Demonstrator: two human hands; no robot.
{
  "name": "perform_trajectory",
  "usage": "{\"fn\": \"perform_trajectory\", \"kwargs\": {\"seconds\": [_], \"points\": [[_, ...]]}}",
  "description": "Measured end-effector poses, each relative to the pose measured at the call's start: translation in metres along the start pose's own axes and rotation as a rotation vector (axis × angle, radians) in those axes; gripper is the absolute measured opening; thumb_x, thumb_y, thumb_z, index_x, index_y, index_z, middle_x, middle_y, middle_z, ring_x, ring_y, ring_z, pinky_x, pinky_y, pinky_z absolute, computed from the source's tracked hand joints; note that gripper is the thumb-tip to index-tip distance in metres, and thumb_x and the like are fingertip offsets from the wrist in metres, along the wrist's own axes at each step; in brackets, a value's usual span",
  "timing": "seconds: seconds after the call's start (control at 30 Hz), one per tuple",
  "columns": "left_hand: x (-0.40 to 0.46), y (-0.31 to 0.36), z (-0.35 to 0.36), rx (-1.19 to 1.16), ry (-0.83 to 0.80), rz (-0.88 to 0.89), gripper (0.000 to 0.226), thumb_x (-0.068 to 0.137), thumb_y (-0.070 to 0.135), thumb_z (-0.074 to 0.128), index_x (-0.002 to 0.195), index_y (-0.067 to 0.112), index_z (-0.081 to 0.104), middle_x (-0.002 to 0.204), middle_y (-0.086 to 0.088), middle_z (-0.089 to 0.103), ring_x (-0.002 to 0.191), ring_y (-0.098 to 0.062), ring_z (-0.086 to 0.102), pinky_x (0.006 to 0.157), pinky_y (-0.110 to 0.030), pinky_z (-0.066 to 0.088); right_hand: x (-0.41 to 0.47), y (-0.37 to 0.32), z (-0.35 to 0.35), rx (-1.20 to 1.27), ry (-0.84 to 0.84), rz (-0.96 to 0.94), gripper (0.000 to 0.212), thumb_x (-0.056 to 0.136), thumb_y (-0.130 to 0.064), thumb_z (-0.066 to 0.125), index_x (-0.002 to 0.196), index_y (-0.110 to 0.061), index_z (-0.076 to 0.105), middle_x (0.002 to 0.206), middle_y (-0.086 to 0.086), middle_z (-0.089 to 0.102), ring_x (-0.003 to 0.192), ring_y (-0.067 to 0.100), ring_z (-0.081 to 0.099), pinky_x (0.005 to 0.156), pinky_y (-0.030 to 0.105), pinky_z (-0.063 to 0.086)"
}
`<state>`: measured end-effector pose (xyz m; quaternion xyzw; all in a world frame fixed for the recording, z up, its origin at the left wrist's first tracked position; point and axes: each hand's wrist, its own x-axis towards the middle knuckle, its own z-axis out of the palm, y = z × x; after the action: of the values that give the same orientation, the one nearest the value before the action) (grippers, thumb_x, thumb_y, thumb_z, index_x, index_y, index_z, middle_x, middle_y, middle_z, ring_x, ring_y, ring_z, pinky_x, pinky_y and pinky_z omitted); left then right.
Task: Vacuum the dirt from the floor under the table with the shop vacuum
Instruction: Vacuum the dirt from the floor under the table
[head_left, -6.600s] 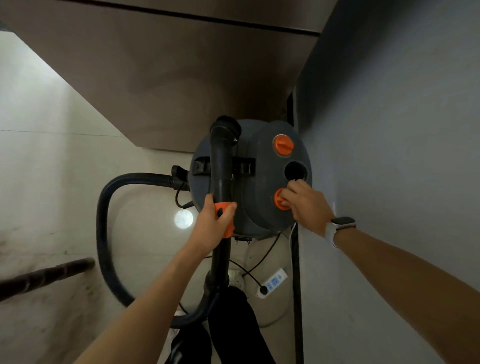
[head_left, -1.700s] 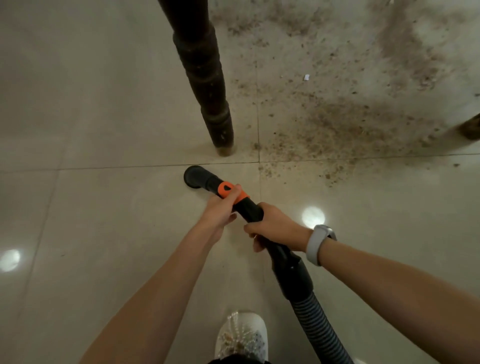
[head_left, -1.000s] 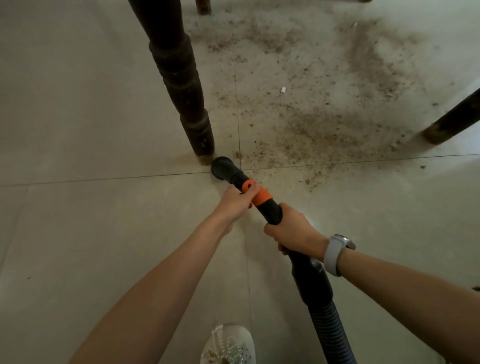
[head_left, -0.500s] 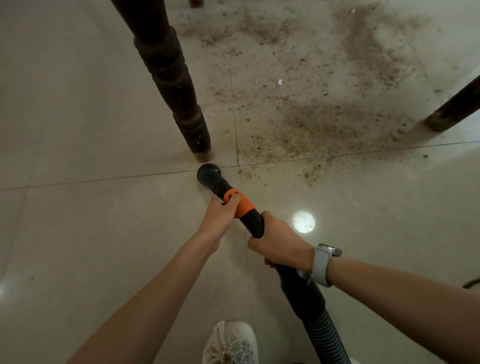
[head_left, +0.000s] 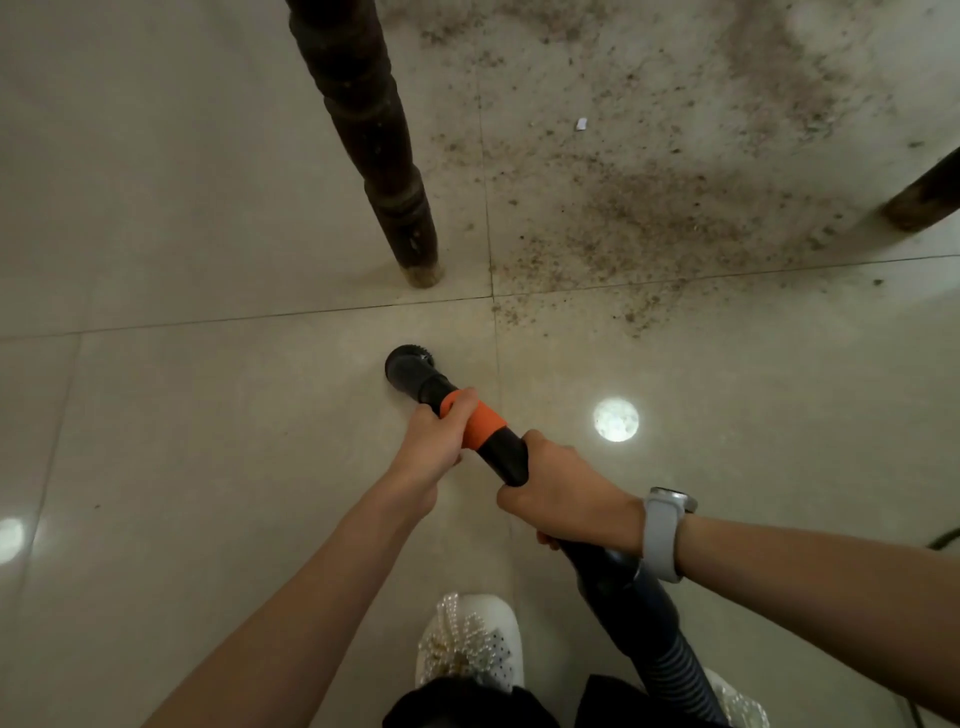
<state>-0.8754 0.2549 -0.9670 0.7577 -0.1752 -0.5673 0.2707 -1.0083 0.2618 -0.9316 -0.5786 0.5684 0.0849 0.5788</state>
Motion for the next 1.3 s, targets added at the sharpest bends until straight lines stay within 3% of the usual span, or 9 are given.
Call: {"fn": "perform_trajectory", "kwargs": {"seconds": [0.3,0.53,0.73,0.83,1.03,1.2,1.3], "points": [[0.001,0.02,0.065,0.12,-0.187,0.087,0.052,0.093,0.043,0.051,0.133,0.01,0.042,0.117,-0.005,0.053,0.105,-0.018,0.05,0.1,-0.038,0.041,-0.019,0.034,-0.032,0.069,0.179,0.129,0.024,0.086,-0.018,0.057,0.103,-0.014,0.039,0.076,0.006,0.057,0.052,0.019,0.06,0.053,0.033,0.057],[0.018,0.028,0.061,0.192,-0.19,0.128,0.055,0.093,0.045,0.05,0.134,0.009,0.04,0.119,-0.006,0.051,0.111,-0.021,0.049,0.105,-0.041,0.04,-0.007,0.027,-0.03,0.148,0.219,0.105,0.024,0.085,-0.017,0.056,0.102,-0.011,0.04,0.077,0.007,0.057,0.051,0.021,0.06,0.054,0.036,0.057],[0.04,0.058,0.053,0.227,-0.178,0.169,0.055,0.093,0.045,0.05,0.132,0.008,0.044,0.125,-0.008,0.054,0.11,-0.022,0.053,0.079,-0.031,0.039,0.018,0.008,-0.038,0.164,0.282,0.068,0.022,0.085,-0.016,0.055,0.101,-0.01,0.041,0.075,0.007,0.058,0.048,0.021,0.058,0.051,0.033,0.055],[0.05,0.076,0.049,0.246,-0.115,0.222,0.05,0.094,0.043,0.051,0.125,0.003,0.049,0.113,-0.008,0.057,0.091,-0.017,0.055,0.071,-0.028,0.041,0.035,-0.005,-0.044,0.147,0.308,0.04,0.023,0.085,-0.017,0.055,0.101,-0.01,0.04,0.073,0.007,0.058,0.048,0.021,0.058,0.051,0.033,0.054],[0.057,0.083,0.045,0.265,-0.078,0.237,0.053,0.093,0.046,0.05,0.127,0.004,0.049,0.114,-0.01,0.055,0.101,-0.023,0.053,0.078,-0.032,0.041,0.044,-0.015,-0.05,0.143,0.278,0.037,0.023,0.087,-0.016,0.054,0.102,-0.01,0.038,0.076,0.008,0.058,0.05,0.021,0.059,0.052,0.034,0.055],[0.029,0.048,0.045,0.305,-0.156,0.205,0.051,0.097,0.045,0.042,0.132,0.008,0.045,0.116,-0.007,0.053,0.106,-0.021,0.051,0.098,-0.038,0.041,0.008,0.005,-0.033,0.048,0.24,0.065,0.024,0.086,-0.02,0.055,0.1,-0.013,0.037,0.082,0.007,0.058,0.067,0.027,0.065,0.062,0.039,0.058],[0.013,0.028,0.047,0.314,-0.195,0.161,0.052,0.097,0.045,0.041,0.135,0.009,0.042,0.124,-0.009,0.052,0.109,-0.021,0.051,0.093,-0.034,0.042,-0.012,0.019,-0.022,0.017,0.224,0.077,0.023,0.085,-0.021,0.054,0.098,-0.013,0.038,0.083,0.006,0.057,0.073,0.029,0.066,0.068,0.042,0.058]]}}
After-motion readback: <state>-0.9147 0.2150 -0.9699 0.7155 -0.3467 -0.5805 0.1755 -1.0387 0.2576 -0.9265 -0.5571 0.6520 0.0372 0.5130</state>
